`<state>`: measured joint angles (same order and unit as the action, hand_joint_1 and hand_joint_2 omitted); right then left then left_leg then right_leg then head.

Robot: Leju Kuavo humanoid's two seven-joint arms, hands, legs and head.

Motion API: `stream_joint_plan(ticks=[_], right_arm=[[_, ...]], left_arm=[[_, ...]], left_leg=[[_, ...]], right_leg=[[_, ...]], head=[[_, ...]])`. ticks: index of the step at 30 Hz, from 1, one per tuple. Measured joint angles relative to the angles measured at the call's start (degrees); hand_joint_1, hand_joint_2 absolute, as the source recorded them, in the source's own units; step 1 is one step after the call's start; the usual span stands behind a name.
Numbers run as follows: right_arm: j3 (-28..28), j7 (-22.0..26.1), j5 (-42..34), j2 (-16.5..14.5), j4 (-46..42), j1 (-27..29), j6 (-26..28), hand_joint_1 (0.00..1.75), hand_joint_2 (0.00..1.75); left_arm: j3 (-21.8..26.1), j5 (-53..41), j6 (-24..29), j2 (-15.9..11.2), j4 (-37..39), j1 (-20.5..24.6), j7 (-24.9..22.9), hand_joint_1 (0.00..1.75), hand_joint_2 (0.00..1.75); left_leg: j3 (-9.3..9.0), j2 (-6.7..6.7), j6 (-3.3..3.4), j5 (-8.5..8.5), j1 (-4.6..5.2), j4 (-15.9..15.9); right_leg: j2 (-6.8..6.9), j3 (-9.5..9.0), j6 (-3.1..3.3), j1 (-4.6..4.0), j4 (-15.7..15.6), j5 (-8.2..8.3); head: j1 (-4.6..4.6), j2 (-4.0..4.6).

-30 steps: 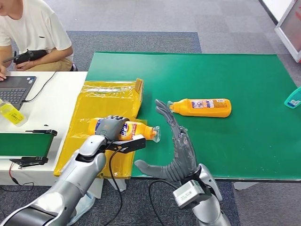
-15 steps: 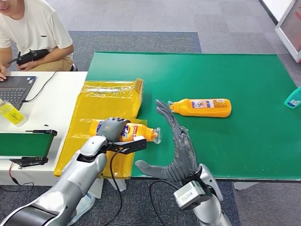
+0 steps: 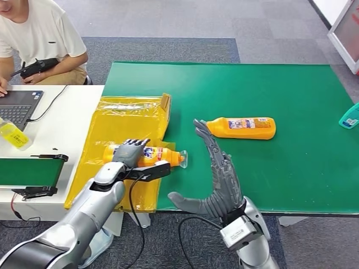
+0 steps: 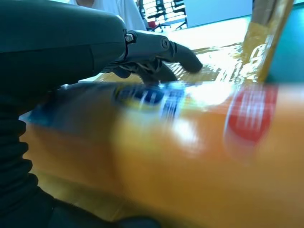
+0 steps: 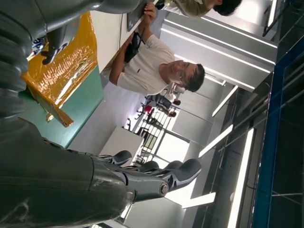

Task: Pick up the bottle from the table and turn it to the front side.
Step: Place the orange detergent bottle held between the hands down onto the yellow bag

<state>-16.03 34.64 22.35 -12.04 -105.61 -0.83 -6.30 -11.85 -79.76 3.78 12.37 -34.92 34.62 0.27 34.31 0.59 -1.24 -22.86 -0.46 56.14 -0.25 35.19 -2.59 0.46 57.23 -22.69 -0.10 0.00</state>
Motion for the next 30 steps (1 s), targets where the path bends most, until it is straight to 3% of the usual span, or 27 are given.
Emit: stream_joint_plan(ticks=[7,13,23,26,30], right_arm=[[1.2,0.0,0.3,0.0,-0.6,0.2,-0.9,0.0,1.75],[1.4,-0.3,1.9,0.0,-1.7,0.3,-1.2,0.0,1.75],[1.4,-0.9,2.5,0.0,-2.7,1.0,-0.6,0.0,1.75],[1.4,-1.3,3.4,0.0,-3.1,1.5,0.4,0.0,1.75],[1.4,-2.7,5.3,-0.1,-4.1,2.7,2.1,0.0,1.75]], left_arm=[[1.0,0.5,-0.1,0.3,0.4,0.2,0.4,0.0,0.0],[1.3,-0.8,0.2,0.6,-0.8,-0.8,-2.2,0.0,0.0],[3.6,3.9,1.1,0.7,-7.9,-4.3,2.3,0.0,0.0],[3.8,7.7,2.8,1.3,-13.7,-6.7,4.0,0.0,0.0],[3.9,19.2,3.5,3.5,-29.5,-12.7,6.8,0.0,0.0]], left_leg=[[0.01,0.0,0.01,0.0,0.0,0.0],[0.01,0.0,0.01,0.0,0.0,0.0],[0.02,0.0,0.01,0.0,0.0,0.0],[0.03,0.0,0.02,0.0,0.0,0.0],[0.08,0.0,0.04,-0.05,0.01,0.0]], right_leg=[[0.0,-0.01,-0.01,0.01,0.0,0.01],[0.0,-0.01,-0.03,0.01,0.0,0.02],[0.0,0.0,-0.03,0.01,0.0,0.02],[0.0,0.0,-0.03,0.01,0.0,0.01],[-0.02,0.03,-0.04,0.02,0.0,0.0]], head=[[0.0,0.0],[0.01,0.0],[0.01,0.0],[0.01,0.0],[0.01,0.0]])
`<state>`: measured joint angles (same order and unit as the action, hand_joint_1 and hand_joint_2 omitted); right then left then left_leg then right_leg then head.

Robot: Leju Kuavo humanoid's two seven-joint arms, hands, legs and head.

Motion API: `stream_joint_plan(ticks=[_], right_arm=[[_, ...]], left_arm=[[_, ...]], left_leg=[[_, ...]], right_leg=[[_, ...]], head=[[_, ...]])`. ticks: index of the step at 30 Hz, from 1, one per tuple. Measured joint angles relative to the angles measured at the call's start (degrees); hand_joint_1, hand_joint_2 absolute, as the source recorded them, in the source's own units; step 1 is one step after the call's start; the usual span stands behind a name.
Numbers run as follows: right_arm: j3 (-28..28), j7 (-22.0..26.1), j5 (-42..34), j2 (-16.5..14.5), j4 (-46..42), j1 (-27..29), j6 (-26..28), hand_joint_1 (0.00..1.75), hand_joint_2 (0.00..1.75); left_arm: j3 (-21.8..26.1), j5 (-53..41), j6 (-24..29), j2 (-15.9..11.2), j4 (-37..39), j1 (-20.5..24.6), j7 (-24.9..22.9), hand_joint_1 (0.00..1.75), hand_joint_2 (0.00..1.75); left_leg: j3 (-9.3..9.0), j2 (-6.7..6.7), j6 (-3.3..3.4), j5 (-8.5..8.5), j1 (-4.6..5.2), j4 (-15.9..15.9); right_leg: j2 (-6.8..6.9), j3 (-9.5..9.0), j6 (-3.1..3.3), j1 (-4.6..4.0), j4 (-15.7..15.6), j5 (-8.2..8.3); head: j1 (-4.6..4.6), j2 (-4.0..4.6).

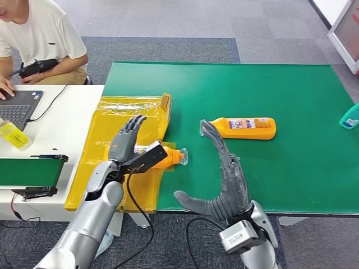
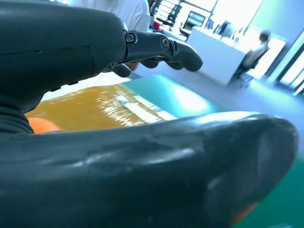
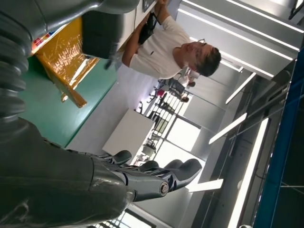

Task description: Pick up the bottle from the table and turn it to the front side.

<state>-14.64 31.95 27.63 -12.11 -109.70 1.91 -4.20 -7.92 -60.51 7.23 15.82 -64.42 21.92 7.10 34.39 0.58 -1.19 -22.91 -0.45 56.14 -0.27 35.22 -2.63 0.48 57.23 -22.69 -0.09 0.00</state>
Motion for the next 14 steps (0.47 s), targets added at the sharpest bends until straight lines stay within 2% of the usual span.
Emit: stream_joint_plan(ticks=[4,7,10,14], right_arm=[[-0.2,-1.5,2.0,0.0,-0.4,1.2,1.6,0.0,1.75],[-0.6,-2.6,4.6,0.0,-0.4,2.0,3.7,0.0,1.75],[-1.2,-2.8,5.6,0.0,-0.4,2.4,4.7,0.0,1.75],[-1.7,-2.8,5.7,0.0,-0.4,2.5,5.0,0.0,1.75]], left_arm=[[0.0,16.8,-0.5,1.8,-18.6,-7.6,7.1,0.0,0.0],[0.5,28.8,-0.6,1.5,-30.4,-13.6,14.3,0.0,0.0],[1.3,32.2,-1.1,0.9,-37.9,-17.9,17.3,0.0,0.0],[2.0,32.3,-1.4,0.6,-42.3,-20.3,17.9,0.0,0.0]], left_leg=[[0.0,-0.04,0.0,-0.09,0.0,0.0],[-0.01,-0.1,-0.01,-0.13,-0.01,0.0],[-0.02,-0.09,-0.01,-0.14,-0.05,0.0],[-0.02,-0.09,-0.01,-0.14,-0.07,0.0]], right_leg=[[-0.03,0.0,0.02,-0.01,0.0,-0.08],[-0.05,0.01,0.07,-0.04,0.0,-0.2],[-0.03,0.01,0.07,-0.08,0.0,-0.27],[-0.03,-0.02,0.07,-0.09,0.0,-0.25]], head=[[0.0,0.0],[-0.01,0.0],[-0.01,0.0],[0.0,0.0]])
